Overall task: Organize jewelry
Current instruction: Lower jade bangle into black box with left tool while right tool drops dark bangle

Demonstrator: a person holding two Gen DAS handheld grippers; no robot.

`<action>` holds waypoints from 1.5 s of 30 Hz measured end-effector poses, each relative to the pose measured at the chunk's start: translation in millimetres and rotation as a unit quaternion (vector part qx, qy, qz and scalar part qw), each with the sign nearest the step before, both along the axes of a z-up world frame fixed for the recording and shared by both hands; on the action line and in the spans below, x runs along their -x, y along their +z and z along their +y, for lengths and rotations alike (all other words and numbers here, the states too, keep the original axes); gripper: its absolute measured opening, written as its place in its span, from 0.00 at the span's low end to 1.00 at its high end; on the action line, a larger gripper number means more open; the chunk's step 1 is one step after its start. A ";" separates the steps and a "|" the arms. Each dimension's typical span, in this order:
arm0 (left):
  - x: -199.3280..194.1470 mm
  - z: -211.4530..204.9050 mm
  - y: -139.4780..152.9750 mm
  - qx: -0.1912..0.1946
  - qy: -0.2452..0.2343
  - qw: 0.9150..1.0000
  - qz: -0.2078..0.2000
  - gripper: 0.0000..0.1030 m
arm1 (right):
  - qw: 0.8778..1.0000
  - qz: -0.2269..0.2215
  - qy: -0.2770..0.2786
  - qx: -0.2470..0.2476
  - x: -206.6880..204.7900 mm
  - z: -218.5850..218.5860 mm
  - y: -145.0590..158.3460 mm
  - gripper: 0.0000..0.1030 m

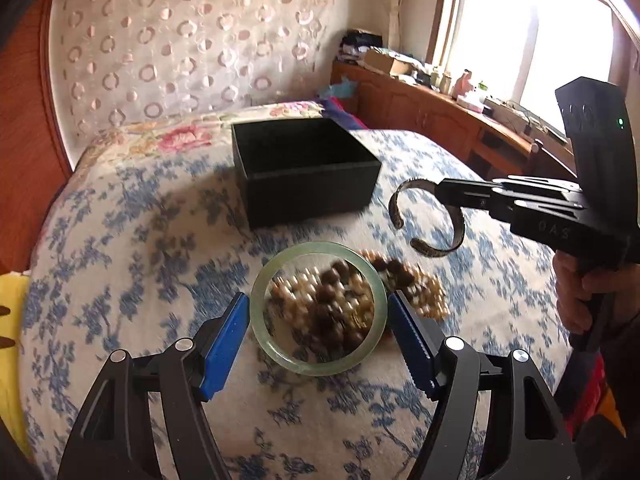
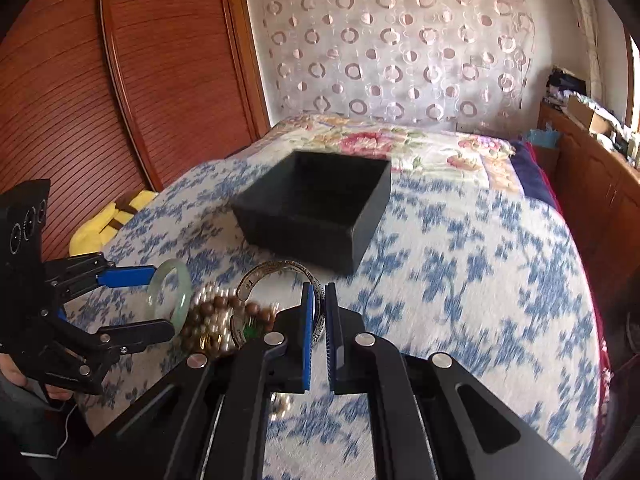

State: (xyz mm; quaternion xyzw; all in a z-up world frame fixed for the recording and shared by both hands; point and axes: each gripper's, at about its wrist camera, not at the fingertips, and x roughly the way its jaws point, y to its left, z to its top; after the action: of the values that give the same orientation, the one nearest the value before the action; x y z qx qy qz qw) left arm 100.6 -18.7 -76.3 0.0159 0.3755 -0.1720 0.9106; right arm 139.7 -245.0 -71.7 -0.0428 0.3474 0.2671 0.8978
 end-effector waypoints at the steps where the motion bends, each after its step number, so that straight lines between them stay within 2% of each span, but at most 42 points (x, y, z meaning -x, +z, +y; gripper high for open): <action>1: -1.8 0.5 2.5 0.000 0.001 1.000 -0.003 0.66 | 1.000 -0.005 -0.001 0.000 -4.3 0.7 4.4 0.06; 6: -16.8 5.6 19.6 -0.002 0.008 1.000 -0.017 0.66 | 0.999 -0.030 -0.011 0.009 -33.0 6.2 24.2 0.06; 12: -33.8 12.2 39.2 0.004 0.010 0.999 -0.035 0.66 | 0.999 -0.037 -0.017 0.007 -71.8 14.8 35.4 0.06; 21: -62.9 21.5 47.7 0.009 0.017 0.999 -0.037 0.66 | 0.998 -0.032 0.013 0.053 -111.5 49.0 11.4 0.07; 28: -88.4 20.4 47.4 -0.001 0.019 0.999 -0.031 0.66 | 0.998 -0.010 0.036 0.057 -122.1 59.0 -5.1 0.08; 38: -125.8 1.3 47.7 -0.022 0.002 0.999 -0.026 0.66 | 0.999 -0.038 0.013 0.014 -113.6 21.0 17.9 0.09; 42: -142.9 -16.1 46.2 -0.043 -0.008 0.999 -0.028 0.66 | 0.999 -0.043 -0.010 0.019 -111.9 -1.9 15.1 0.09; 43: -145.6 -20.1 45.3 -0.047 -0.013 0.998 -0.026 0.62 | 0.999 -0.042 -0.015 0.018 -112.1 -7.2 13.5 0.09; 44: -149.6 -25.1 43.4 -0.048 -0.024 0.998 -0.019 0.45 | 0.999 -0.040 -0.018 0.016 -113.0 -10.8 11.6 0.09; 45: -152.8 -28.2 42.2 -0.049 -0.030 0.998 -0.012 0.37 | 0.999 -0.038 -0.021 0.014 -111.7 -15.3 9.9 0.09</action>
State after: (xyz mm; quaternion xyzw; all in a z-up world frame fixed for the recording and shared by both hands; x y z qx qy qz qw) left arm 253.4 -46.9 -34.0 0.0733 0.3717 -0.1803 0.9077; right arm 251.4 -260.3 -61.8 -0.0585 0.3175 0.2417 0.9151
